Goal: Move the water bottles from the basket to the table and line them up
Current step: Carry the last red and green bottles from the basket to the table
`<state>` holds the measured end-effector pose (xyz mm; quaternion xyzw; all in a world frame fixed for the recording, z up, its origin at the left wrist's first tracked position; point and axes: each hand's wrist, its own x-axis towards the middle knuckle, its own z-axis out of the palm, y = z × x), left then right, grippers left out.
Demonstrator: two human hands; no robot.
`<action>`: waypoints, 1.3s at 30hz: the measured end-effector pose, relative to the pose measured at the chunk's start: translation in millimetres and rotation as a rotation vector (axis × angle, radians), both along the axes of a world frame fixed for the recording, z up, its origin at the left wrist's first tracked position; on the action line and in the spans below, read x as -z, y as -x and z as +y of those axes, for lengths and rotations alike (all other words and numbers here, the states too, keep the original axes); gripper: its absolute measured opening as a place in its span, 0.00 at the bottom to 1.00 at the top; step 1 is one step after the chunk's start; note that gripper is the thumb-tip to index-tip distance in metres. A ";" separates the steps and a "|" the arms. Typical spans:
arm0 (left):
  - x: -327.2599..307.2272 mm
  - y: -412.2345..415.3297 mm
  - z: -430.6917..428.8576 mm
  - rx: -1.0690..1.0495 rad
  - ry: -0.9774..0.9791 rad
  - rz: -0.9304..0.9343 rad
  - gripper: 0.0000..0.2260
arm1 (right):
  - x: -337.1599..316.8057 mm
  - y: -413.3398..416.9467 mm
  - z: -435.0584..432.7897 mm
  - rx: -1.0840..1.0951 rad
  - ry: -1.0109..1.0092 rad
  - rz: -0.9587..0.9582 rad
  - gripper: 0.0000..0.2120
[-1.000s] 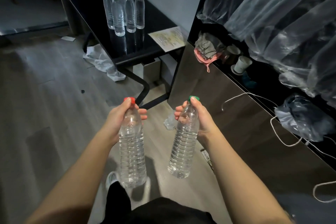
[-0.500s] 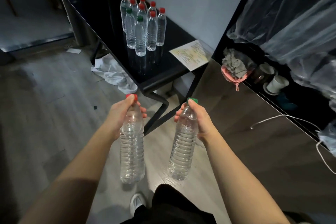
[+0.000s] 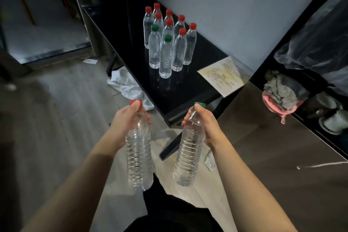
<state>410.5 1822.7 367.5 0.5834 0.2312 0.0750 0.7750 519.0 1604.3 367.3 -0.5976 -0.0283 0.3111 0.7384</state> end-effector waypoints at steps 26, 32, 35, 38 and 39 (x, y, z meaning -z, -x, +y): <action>-17.0 -262.1 249.7 0.018 -0.461 -0.122 0.13 | -11.9 -197.1 272.2 0.100 0.209 -0.557 0.18; -13.1 -333.7 327.8 0.199 -0.505 -0.133 0.11 | -8.8 -224.5 355.2 0.332 0.305 -0.608 0.20; -13.5 -365.9 357.3 0.318 -0.545 -0.147 0.10 | -7.5 -245.3 386.9 0.457 0.368 -0.591 0.15; -11.4 -389.6 371.4 0.475 -0.569 -0.142 0.05 | -4.0 -261.2 409.1 0.535 0.411 -0.546 0.07; -9.6 -396.4 373.0 0.513 -0.575 -0.142 0.05 | -1.6 -265.3 414.2 0.559 0.434 -0.536 0.06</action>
